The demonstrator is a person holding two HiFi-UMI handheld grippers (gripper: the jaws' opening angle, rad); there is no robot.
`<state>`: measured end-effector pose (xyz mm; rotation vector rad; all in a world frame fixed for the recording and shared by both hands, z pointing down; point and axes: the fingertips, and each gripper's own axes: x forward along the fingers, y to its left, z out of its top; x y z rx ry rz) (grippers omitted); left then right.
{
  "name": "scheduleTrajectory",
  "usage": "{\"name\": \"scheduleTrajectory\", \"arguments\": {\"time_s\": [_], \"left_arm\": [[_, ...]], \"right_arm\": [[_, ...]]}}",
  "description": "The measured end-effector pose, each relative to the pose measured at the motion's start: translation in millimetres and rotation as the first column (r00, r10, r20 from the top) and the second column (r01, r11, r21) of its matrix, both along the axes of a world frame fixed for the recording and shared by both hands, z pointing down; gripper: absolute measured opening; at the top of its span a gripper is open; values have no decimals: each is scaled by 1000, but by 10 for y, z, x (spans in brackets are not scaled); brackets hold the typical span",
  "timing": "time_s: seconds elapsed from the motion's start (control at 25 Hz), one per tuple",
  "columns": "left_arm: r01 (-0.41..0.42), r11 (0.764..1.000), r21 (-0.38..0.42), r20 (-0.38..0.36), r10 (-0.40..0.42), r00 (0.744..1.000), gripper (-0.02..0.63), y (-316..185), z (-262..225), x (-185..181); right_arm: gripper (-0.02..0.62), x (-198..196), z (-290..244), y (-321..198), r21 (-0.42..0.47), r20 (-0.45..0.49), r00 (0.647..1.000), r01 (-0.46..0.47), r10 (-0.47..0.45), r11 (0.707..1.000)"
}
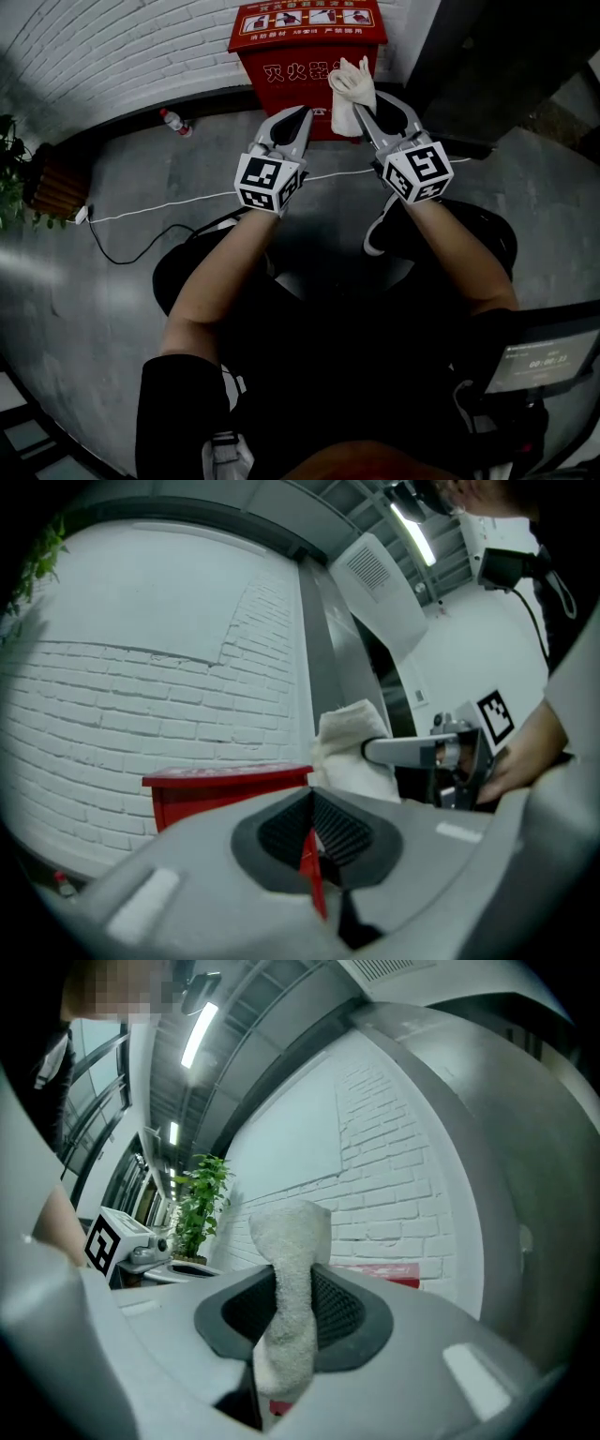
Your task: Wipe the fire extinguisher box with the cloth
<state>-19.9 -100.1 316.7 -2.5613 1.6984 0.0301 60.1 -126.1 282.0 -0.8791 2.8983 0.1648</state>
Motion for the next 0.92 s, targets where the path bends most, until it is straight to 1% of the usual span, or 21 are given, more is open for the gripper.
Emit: {"name": "scheduleTrajectory", "arguments": {"time_s": [0.24,0.36,0.64,0.92], "left_arm": [[-13,1000,25,-10,13,1000,0,8,-93,34],[-14,999,32,-7,14,1000,0,14,-117,35],[-42,997,67,-2,42,999,0,29,-167,150],[-54,995,86,26,52,998,0,61,-183,238]], "right_arm": [[100,-191,-24,220,115,-72,997,50,-42,992],[100,-202,-43,278,150,-87,995,57,-44,987],[100,-154,-27,244,142,-84,996,46,-34,989],[100,-103,60,204,107,-76,997,34,-25,994]]}}
